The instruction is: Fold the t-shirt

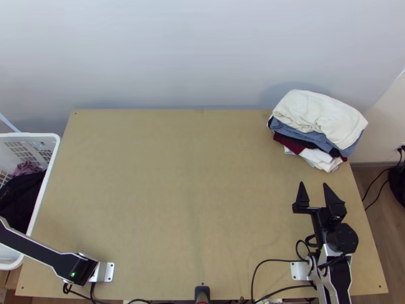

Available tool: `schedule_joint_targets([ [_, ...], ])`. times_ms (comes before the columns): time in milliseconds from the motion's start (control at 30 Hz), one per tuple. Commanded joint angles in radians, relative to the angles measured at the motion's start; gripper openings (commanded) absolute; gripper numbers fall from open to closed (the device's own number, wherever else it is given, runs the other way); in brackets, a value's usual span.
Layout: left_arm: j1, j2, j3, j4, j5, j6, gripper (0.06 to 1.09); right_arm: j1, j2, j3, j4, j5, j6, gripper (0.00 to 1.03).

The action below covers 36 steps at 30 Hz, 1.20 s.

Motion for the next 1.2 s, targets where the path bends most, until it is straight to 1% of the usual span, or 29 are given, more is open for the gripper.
schedule_joint_targets([
  [0, 0.004, 0.051, 0.019, 0.014, -0.006, 0.025, 0.97, -0.005, -0.007, -0.005, -0.021, 0.006, -0.009, 0.98],
  [100, -0.003, 0.071, 0.019, 0.026, -0.009, 0.026, 0.96, -0.005, -0.007, -0.003, -0.021, 0.006, -0.009, 0.98],
  [133, -0.005, 0.075, 0.019, 0.028, -0.007, 0.026, 0.90, -0.005, -0.007, -0.005, -0.021, 0.006, -0.009, 0.98],
  [167, -0.005, 0.080, 0.018, 0.035, -0.009, 0.026, 0.77, -0.005, -0.007, -0.003, -0.021, 0.006, -0.009, 0.98],
  [200, -0.005, 0.077, 0.007, 0.058, -0.009, 0.025, 0.58, -0.005, -0.007, -0.005, -0.021, 0.006, -0.009, 0.98],
  [233, -0.005, 0.067, -0.008, 0.101, -0.010, 0.025, 0.37, -0.005, -0.007, -0.005, -0.021, 0.006, -0.009, 0.98],
  [267, -0.002, 0.060, -0.021, 0.152, -0.012, 0.033, 0.09, -0.005, -0.007, -0.005, -0.021, 0.006, -0.009, 0.98],
  [333, 0.001, 0.046, -0.015, 0.164, -0.009, 0.057, 0.09, -0.005, -0.007, -0.005, -0.021, 0.006, -0.009, 0.98],
  [400, 0.003, 0.020, -0.001, 0.169, 0.001, 0.057, 0.09, -0.005, -0.007, -0.003, -0.021, 0.006, -0.009, 0.98],
  [533, 0.004, -0.081, 0.028, 0.181, 0.007, 0.030, 0.09, -0.005, -0.007, -0.005, -0.021, 0.006, -0.009, 0.98],
  [800, -0.012, -0.400, 0.031, 0.296, 0.022, -0.099, 0.09, -0.005, -0.007, -0.005, -0.021, 0.006, -0.009, 0.98],
  [867, -0.019, -0.477, 0.031, 0.333, 0.022, -0.144, 0.09, -0.005, -0.007, -0.003, -0.021, 0.006, -0.009, 0.98],
  [967, -0.019, -0.578, 0.036, 0.433, 0.022, -0.227, 0.09, -0.005, -0.007, -0.003, -0.021, 0.006, -0.009, 0.98],
  [1067, -0.017, -0.657, 0.079, 0.466, 0.021, -0.290, 0.09, -0.005, -0.007, -0.003, -0.021, 0.006, -0.009, 0.98],
  [1167, -0.011, -0.736, 0.105, 0.537, 0.014, -0.359, 0.09, -0.005, -0.007, -0.003, -0.021, 0.006, -0.009, 0.98],
])
